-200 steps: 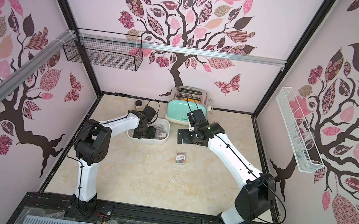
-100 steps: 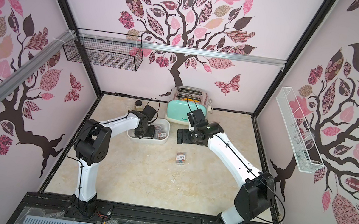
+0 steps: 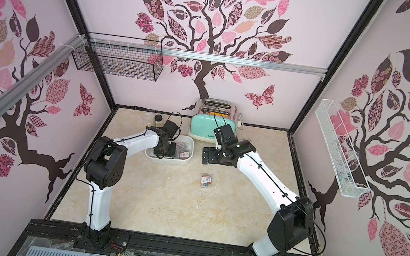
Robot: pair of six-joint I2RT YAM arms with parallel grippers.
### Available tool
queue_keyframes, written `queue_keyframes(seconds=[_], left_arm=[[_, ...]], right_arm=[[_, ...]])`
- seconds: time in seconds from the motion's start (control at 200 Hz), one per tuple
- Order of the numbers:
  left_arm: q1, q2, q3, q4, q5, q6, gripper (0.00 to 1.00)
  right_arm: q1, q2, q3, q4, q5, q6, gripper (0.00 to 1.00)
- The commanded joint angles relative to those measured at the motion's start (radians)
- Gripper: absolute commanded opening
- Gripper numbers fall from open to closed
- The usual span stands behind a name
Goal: Take the paper clips out of the storage box
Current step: Pick up the boxed paper clips from the storage box.
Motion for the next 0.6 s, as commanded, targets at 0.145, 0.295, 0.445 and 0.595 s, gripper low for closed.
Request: queue_keyframes(seconds=[0.145,0.295,0.445,0.595], left_arm=[[-0.004,-0.099,-0.005,0.015,-0.032,0.018,0.24],[-0.003,-0.131,0.015,0.015,-0.033,0.026,0.24],[-0.004,-0.158,0.047,-0.032,-0.010,0.026,0.23],[-0.032,-0.226,0.031,-0.068,-0.005,0.021,0.23]], right_arm=[[-0.003,0.009,0.025,0.008,-0.013,-0.009,0.99],[-0.003,0.010,0.026,0.008,-0.022,-0.008,0.99],[-0.003,0.006,0.032,0.000,-0.014,-0.009,0.99],[-0.003,-0.008,0.028,-0.001,-0.006,-0.006,0.99]])
